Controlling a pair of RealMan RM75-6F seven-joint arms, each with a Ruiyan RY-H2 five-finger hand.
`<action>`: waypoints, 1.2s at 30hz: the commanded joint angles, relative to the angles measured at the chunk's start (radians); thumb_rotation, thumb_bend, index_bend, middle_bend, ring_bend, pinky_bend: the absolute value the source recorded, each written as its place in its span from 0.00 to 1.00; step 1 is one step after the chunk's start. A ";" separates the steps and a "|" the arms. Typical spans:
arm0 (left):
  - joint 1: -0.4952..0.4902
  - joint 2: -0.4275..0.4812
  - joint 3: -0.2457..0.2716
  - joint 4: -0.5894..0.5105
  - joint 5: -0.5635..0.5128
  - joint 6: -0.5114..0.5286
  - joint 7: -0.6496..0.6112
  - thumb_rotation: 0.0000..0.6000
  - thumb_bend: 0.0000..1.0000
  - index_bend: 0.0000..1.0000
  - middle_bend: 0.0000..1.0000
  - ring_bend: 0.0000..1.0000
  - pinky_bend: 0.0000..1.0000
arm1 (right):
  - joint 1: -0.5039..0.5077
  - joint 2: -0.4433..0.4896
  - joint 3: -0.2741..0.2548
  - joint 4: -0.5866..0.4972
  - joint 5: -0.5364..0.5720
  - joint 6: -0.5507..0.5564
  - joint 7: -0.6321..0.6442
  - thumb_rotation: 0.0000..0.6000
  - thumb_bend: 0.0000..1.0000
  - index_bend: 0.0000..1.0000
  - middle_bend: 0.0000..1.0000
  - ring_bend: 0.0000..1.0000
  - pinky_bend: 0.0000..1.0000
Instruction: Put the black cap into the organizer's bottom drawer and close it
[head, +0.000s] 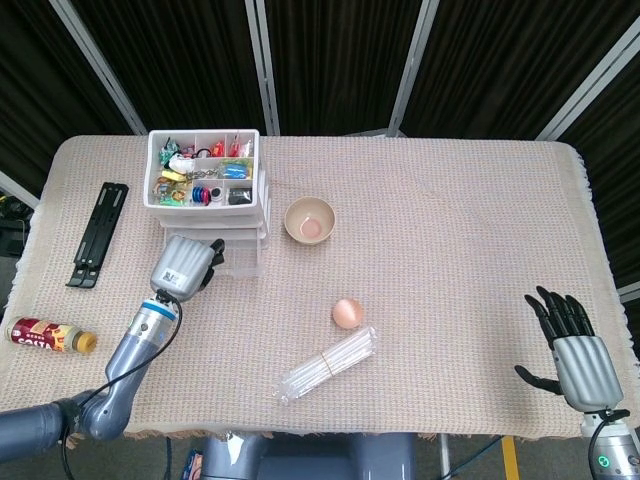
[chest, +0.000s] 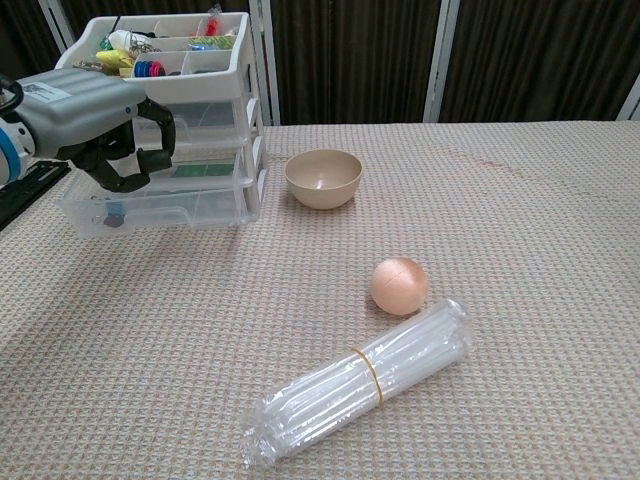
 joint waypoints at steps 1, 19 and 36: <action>-0.035 -0.045 -0.025 0.083 -0.039 -0.026 -0.016 1.00 0.52 0.56 1.00 0.87 0.72 | 0.000 0.000 0.000 0.000 0.001 0.000 0.001 1.00 0.04 0.08 0.00 0.00 0.00; 0.022 0.033 0.089 0.045 0.111 0.059 -0.063 1.00 0.31 0.19 0.42 0.40 0.41 | -0.002 0.002 -0.002 -0.002 0.000 0.000 -0.004 1.00 0.04 0.08 0.00 0.00 0.00; 0.051 0.262 0.397 0.140 0.685 0.081 -0.186 1.00 0.34 0.21 0.08 0.02 0.13 | -0.002 -0.001 -0.001 -0.005 0.001 -0.001 -0.013 1.00 0.04 0.08 0.00 0.00 0.00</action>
